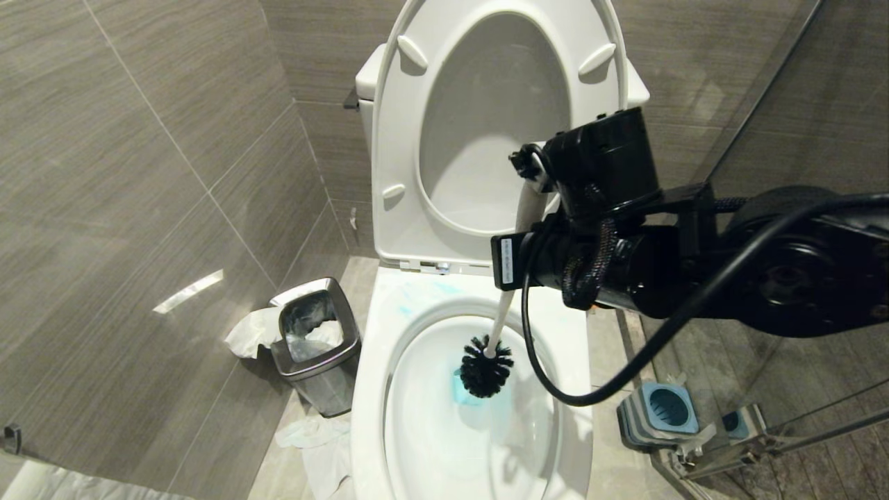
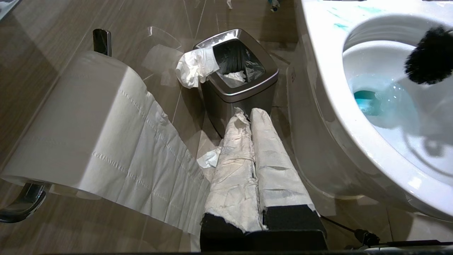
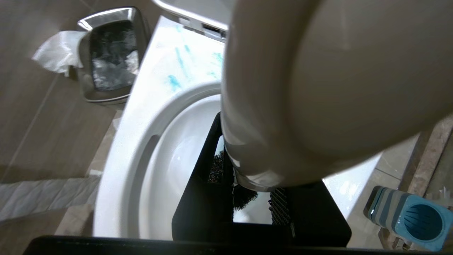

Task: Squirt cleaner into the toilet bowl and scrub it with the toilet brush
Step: Scrub the toilet bowl

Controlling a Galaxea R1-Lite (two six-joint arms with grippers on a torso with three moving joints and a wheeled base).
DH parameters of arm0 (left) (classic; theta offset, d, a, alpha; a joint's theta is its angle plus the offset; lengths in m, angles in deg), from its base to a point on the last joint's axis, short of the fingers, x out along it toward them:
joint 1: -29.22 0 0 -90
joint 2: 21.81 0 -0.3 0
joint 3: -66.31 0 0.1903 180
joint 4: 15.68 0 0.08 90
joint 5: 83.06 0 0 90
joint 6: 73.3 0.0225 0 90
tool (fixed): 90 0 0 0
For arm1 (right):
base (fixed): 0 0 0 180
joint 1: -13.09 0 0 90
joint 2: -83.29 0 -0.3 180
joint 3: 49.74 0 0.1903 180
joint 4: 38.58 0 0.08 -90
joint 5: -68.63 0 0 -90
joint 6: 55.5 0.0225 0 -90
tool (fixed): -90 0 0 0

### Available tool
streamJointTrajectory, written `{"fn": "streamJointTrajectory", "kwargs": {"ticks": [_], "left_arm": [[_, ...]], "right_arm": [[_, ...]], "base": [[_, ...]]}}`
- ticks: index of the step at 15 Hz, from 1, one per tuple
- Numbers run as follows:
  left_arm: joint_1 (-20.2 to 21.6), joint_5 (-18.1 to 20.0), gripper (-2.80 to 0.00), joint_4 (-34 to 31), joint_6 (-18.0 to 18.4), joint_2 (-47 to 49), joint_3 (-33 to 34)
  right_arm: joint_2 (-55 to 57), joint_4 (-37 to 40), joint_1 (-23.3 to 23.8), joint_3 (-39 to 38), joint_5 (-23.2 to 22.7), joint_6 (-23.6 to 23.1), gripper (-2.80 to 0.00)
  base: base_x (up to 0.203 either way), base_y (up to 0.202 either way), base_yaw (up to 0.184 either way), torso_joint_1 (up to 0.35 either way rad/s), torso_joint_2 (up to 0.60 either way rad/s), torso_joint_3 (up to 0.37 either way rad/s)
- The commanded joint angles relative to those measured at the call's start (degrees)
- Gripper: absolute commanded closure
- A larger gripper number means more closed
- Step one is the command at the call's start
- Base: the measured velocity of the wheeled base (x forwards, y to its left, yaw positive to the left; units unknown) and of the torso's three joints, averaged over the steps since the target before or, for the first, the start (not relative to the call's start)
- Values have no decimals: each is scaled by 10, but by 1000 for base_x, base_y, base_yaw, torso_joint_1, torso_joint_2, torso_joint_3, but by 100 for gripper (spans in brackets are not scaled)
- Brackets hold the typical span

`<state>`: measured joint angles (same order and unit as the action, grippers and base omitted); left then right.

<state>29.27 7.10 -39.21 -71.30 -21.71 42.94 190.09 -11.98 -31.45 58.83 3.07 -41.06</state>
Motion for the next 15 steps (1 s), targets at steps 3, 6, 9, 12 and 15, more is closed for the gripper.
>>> {"fn": "streamJointTrajectory", "kwargs": {"ticks": [3,6,9,12,15], "left_arm": [[0,0,0,0,0,0,0],[0,0,0,0,0,0,0],[0,0,0,0,0,0,0],[0,0,0,0,0,0,0],[0,0,0,0,0,0,0]], "right_arm": [[99,-50,24,-1,0,1,0],[142,-90,29,4,-4,0,0],[179,-120,29,10,-4,-1,0],[221,-145,40,27,-1,-7,0],[255,-172,47,28,5,-16,0]], "base": [[0,0,0,0,0,0],[0,0,0,0,0,0],[0,0,0,0,0,0],[0,0,0,0,0,0],[0,0,0,0,0,0]]}}
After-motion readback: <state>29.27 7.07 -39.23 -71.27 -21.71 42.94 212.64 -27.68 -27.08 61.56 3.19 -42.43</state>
